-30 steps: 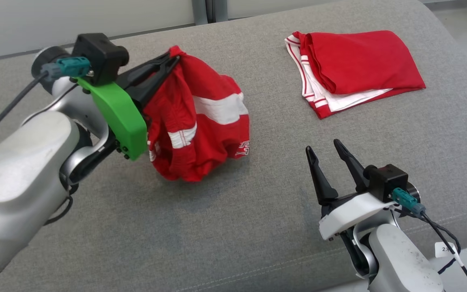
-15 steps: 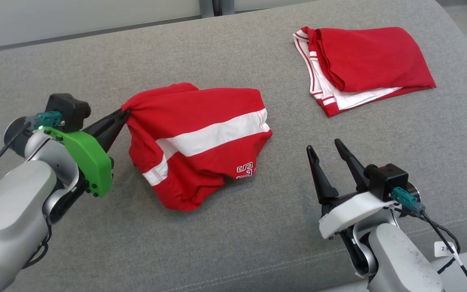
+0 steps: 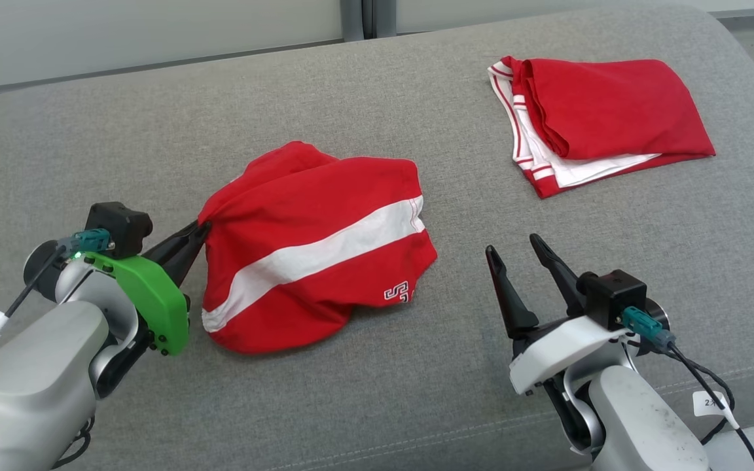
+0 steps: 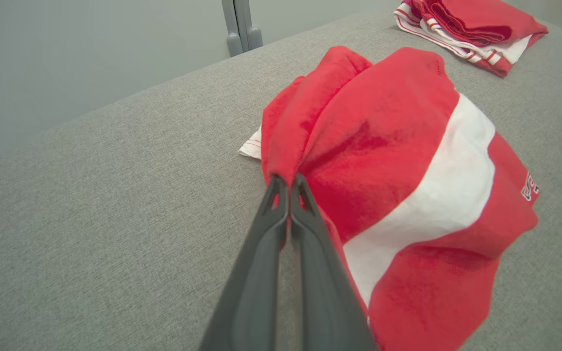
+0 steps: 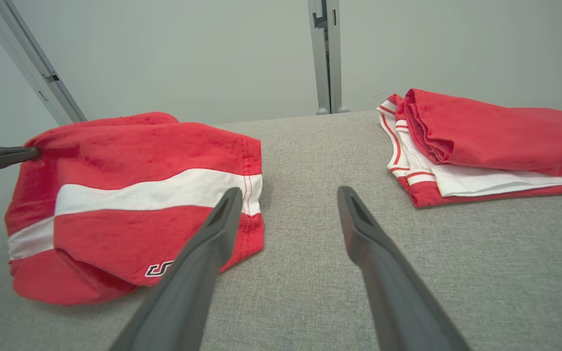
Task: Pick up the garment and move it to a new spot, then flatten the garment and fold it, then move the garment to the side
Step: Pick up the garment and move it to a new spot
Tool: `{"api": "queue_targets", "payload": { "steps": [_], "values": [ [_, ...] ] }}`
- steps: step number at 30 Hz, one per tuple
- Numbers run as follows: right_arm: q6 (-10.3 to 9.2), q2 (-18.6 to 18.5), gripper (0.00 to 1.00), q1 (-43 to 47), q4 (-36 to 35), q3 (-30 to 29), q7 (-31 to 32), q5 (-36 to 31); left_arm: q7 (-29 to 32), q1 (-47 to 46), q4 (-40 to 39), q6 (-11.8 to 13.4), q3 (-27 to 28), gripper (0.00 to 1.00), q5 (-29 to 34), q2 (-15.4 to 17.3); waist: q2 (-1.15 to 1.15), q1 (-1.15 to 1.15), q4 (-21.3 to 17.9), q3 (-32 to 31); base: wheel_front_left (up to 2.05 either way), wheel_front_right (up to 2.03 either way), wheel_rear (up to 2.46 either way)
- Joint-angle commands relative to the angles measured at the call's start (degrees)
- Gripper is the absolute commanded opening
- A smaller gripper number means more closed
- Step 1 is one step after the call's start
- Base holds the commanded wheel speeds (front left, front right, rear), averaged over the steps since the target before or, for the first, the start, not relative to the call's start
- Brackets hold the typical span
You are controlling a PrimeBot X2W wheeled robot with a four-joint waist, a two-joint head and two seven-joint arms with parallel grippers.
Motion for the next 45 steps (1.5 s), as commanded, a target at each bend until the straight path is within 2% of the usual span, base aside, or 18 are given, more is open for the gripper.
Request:
{"api": "queue_targets", "payload": {
  "steps": [1,8,14,18,21,24,27,28,35,45],
  "values": [
    [-0.02,-0.29,1.0,-0.06,0.24,0.05,-0.24,0.31,-1.07,0.83,0.49,-0.07,-0.26,1.0,-0.61,-0.44,0.0,0.0,0.12,-0.25,0.0,0.0,0.0],
    [-0.02,-0.83,1.0,0.92,0.49,-0.1,-0.24,0.57,-4.65,1.53,3.05,-0.09,-0.79,1.0,-1.74,-1.48,0.0,0.0,1.11,-1.52,0.0,0.0,0.0],
    [-0.02,-0.86,1.0,1.85,0.55,0.0,-0.24,0.85,-5.95,3.22,2.55,0.26,3.35,1.0,-0.96,-0.73,0.0,0.0,2.22,-3.13,0.0,0.0,0.0],
    [-0.02,-1.11,1.0,2.73,0.38,-0.09,-0.23,1.05,-5.93,6.84,-2.46,2.61,12.24,1.0,2.23,-0.71,0.0,0.0,3.09,-3.97,0.0,0.0,0.0],
    [-0.02,-1.28,1.0,2.76,0.16,-0.21,-0.24,1.11,-5.95,10.99,-7.52,6.28,20.46,1.0,6.72,-1.28,0.0,0.0,3.54,-4.43,0.0,0.0,0.0],
    [-0.02,-1.48,1.0,2.96,0.07,-0.44,-0.24,1.11,-5.95,17.12,-12.71,9.13,27.19,1.0,12.18,-2.91,0.0,0.0,3.92,-5.05,0.0,0.0,0.0],
    [-0.02,-1.62,1.0,3.21,-0.08,-0.55,-0.24,1.09,-5.96,22.35,-16.41,10.73,32.01,1.0,16.79,-4.33,0.0,0.0,4.27,-5.75,0.0,0.0,0.0],
    [-0.02,-1.83,1.0,3.43,-0.19,-0.88,-0.24,1.14,-5.96,25.76,-18.32,11.66,34.99,1.0,18.97,-5.75,0.0,0.0,4.46,-6.23,0.0,0.0,0.0],
    [-0.02,-2.79,1.0,4.02,-0.58,-2.62,-0.24,1.18,-5.97,35.86,-23.7,13.41,43.24,1.0,25.69,-9.85,0.0,0.0,4.94,-7.63,0.0,0.0,0.0],
    [-0.02,-2.83,1.0,5.45,-1.17,-4.54,-0.24,0.73,-5.97,46.16,-29.42,14.49,53.74,1.0,31.3,-14.89,0.0,0.0,5.61,-9.1,0.0,0.0,0.0]
  ]
}}
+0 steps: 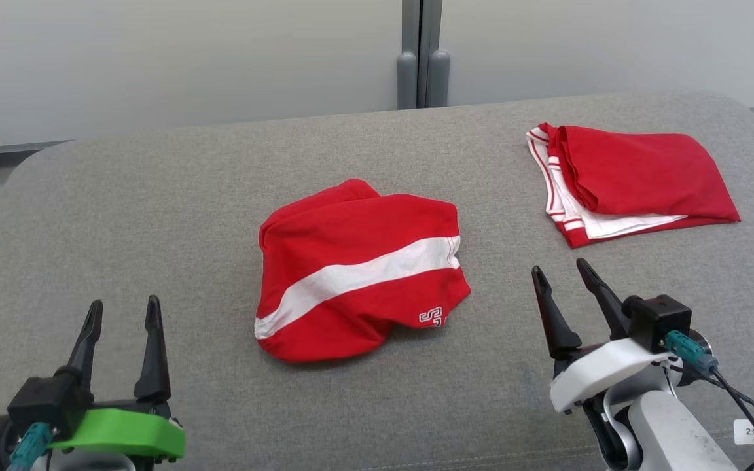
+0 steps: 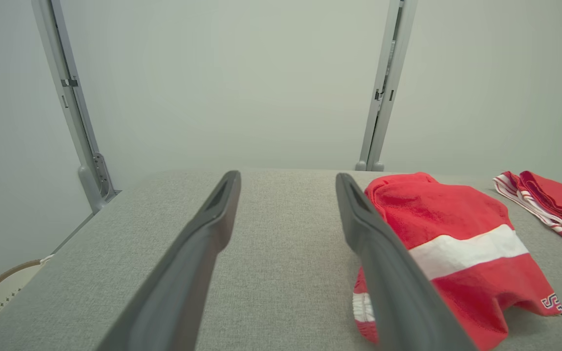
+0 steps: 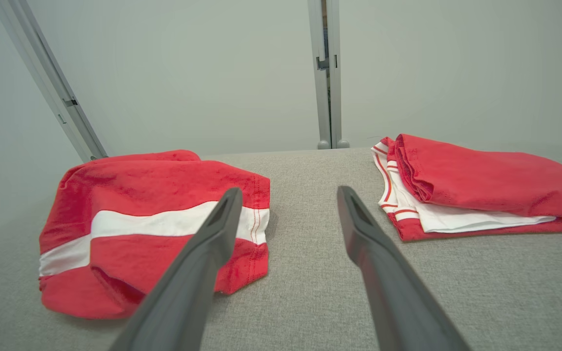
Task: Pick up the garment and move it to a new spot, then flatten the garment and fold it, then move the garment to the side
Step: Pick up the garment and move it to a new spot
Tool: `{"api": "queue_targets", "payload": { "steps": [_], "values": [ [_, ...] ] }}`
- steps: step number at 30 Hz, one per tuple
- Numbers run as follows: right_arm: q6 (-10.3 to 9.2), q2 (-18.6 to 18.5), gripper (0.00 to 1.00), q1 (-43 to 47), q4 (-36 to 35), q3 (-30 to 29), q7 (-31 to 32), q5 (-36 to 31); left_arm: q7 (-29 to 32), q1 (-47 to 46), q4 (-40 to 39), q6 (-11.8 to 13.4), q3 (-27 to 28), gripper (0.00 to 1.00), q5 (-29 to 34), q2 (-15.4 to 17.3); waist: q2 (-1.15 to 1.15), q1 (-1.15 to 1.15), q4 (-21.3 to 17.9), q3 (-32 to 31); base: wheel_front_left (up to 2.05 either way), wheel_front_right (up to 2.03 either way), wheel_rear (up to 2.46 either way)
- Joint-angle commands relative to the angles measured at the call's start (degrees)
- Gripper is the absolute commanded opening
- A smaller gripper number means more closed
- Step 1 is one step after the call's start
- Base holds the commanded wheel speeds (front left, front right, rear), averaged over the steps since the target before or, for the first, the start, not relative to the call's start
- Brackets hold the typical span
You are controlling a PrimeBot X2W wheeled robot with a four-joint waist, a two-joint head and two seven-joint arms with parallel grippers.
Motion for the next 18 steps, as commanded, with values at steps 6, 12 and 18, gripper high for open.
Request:
{"api": "queue_targets", "payload": {
  "steps": [6,12,18],
  "values": [
    [-0.02,-0.19,1.0,2.42,-0.68,-1.96,-0.22,-0.59,-0.21,5.95,-1.96,-0.49,5.49,1.0,2.77,-2.85,0.0,0.0,0.61,-1.2,0.0,0.0,0.0],
    [-0.02,-0.52,1.0,4.04,-0.74,-2.73,-0.22,-0.23,-0.2,9.75,-0.1,-3.59,7.07,1.0,4.69,-3.39,0.0,0.0,0.57,-2.2,0.0,0.0,0.0],
    [-0.02,-0.8,1.0,4.84,-0.92,-2.3,-0.22,-0.28,-0.21,11.01,-0.53,-6.62,8.29,1.0,5.59,-3.76,0.0,0.0,0.34,-2.92,0.0,0.0,0.0]
  ]
}}
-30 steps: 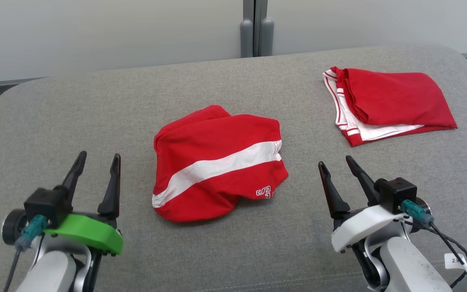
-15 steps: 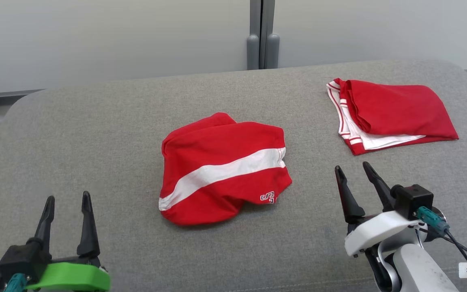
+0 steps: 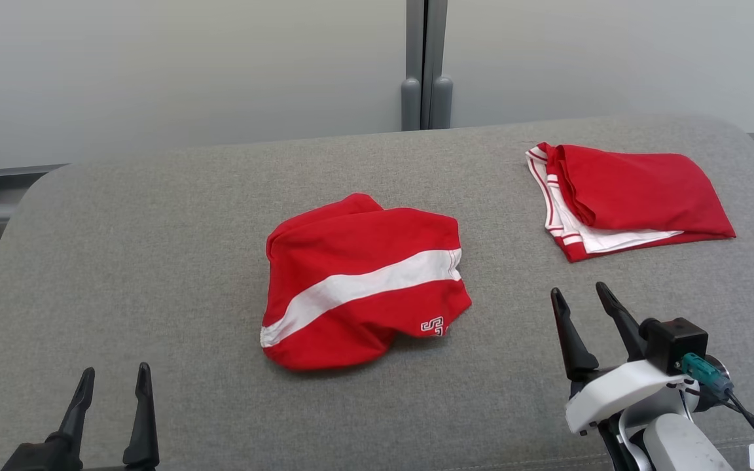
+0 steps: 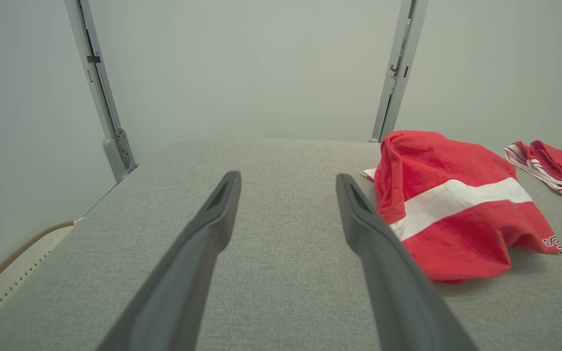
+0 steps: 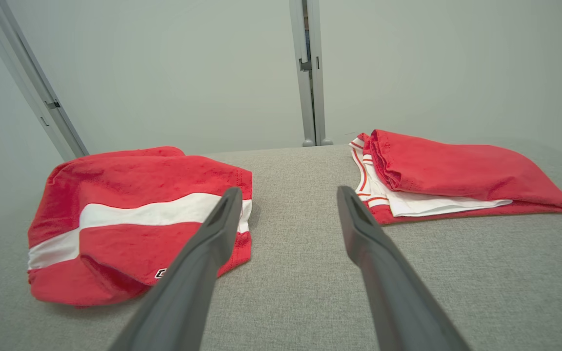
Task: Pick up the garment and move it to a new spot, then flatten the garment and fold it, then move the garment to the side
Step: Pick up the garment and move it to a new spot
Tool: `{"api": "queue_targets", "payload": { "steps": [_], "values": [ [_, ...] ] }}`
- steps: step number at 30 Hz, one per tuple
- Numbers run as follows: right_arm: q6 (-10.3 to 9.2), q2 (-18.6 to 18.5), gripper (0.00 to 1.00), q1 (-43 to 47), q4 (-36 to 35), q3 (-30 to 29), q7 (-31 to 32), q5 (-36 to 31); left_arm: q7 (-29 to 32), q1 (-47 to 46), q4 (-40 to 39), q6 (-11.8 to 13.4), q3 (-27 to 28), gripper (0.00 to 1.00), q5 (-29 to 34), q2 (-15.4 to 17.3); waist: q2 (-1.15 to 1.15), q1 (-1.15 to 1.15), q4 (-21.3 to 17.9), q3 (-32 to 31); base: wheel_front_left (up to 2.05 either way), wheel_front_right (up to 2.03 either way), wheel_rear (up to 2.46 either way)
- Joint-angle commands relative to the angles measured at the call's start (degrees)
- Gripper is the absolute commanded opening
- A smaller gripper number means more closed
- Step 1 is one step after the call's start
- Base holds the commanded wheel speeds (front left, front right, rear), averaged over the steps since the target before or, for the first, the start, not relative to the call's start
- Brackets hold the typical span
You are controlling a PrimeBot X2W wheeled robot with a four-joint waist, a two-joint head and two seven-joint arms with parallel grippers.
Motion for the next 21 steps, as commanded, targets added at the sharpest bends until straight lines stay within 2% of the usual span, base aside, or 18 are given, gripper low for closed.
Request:
{"api": "queue_targets", "payload": {
  "steps": [1,21],
  "values": [
    [-0.02,-0.32,1.0,0.96,-0.22,0.26,-0.22,0.01,-0.22,0.9,-0.24,-0.2,0.47,1.0,0.48,-0.22,0.0,0.0,-0.09,-0.15,0.0,0.0,0.0],
    [-0.02,-0.54,1.0,1.85,-1.59,0.17,-0.22,-1.13,-0.22,0.0,0.33,-3.65,3.49,1.0,5.35,-3.4,0.0,0.0,0.07,-0.06,0.0,0.0,0.0]
  ]
}}
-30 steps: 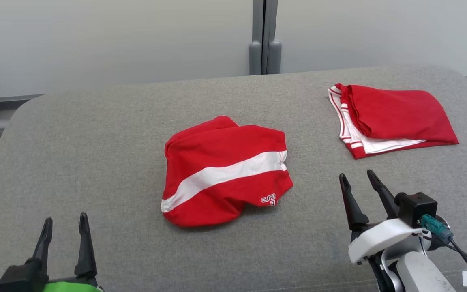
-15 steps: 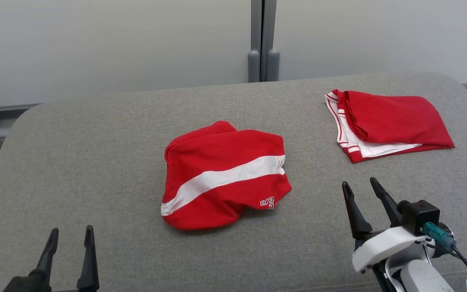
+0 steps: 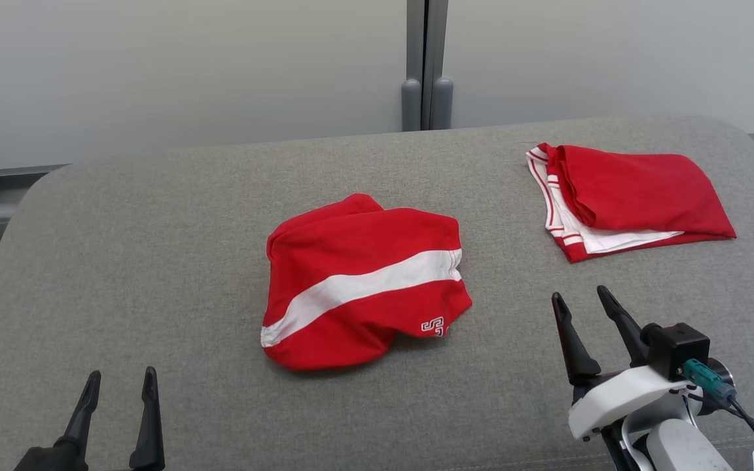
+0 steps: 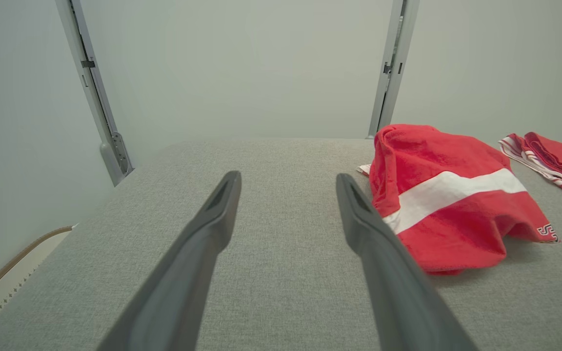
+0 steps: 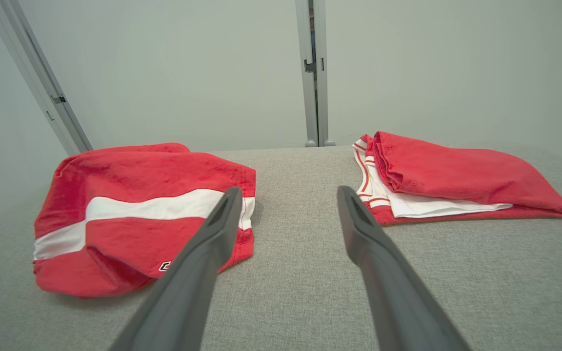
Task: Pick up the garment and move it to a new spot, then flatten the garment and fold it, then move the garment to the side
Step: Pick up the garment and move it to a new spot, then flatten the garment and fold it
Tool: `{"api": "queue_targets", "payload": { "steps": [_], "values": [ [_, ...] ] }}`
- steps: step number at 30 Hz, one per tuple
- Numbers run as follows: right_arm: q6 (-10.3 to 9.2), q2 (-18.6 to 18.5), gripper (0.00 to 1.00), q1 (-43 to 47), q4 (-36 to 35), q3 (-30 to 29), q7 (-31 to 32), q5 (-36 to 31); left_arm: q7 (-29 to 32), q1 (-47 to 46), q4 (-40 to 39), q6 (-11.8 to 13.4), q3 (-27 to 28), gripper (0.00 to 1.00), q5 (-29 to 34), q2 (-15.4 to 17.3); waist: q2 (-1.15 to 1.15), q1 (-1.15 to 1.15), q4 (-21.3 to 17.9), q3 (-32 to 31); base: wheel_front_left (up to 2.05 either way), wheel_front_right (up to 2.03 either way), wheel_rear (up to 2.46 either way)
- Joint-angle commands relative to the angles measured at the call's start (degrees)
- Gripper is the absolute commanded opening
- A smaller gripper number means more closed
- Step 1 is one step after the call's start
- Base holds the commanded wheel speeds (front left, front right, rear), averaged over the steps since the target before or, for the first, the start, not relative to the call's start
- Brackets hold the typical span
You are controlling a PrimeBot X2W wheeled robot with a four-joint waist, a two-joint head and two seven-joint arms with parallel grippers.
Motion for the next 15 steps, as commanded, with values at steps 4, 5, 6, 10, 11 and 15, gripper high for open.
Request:
{"api": "queue_targets", "payload": {
  "steps": [4,5,6,10,11,15],
  "values": [
    [-0.02,0.09,1.0,0.52,0.18,0.06,-0.22,-0.46,-0.22,-0.84,0.33,-0.74,1.0,1.0,0.78,-0.74,0.0,0.0,-0.09,-0.09,0.0,0.0,0.0],
    [-0.02,0.1,1.0,0.51,0.24,0.11,-0.22,-0.41,-0.22,-0.82,0.4,-0.89,1.17,1.0,0.88,-0.91,0.0,0.0,-0.13,-0.12,0.0,0.0,0.0],
    [-0.02,0.09,1.0,0.48,0.31,0.15,-0.22,-0.39,-0.22,-0.78,0.47,-1.03,1.39,1.0,0.99,-1.08,0.0,0.0,-0.18,-0.15,0.0,0.0,0.0],
    [-0.02,0.06,1.0,0.38,0.52,0.17,-0.22,-0.4,-0.22,-0.8,1.03,-1.32,1.81,1.0,1.43,-1.33,0.0,0.0,-0.31,-0.2,0.0,0.0,0.0],
    [-0.02,0.07,1.0,0.37,0.5,0.14,-0.22,-0.39,-0.22,-0.86,1.12,-1.41,1.89,1.0,1.57,-1.41,0.0,0.0,-0.32,-0.21,0.0,0.0,0.0],
    [-0.02,0.06,1.0,0.46,0.56,0.09,-0.22,-0.44,-0.22,-1.09,1.36,-1.65,2.28,1.0,1.98,-1.76,0.0,0.0,-0.25,-0.2,0.0,0.0,0.0]
  ]
}}
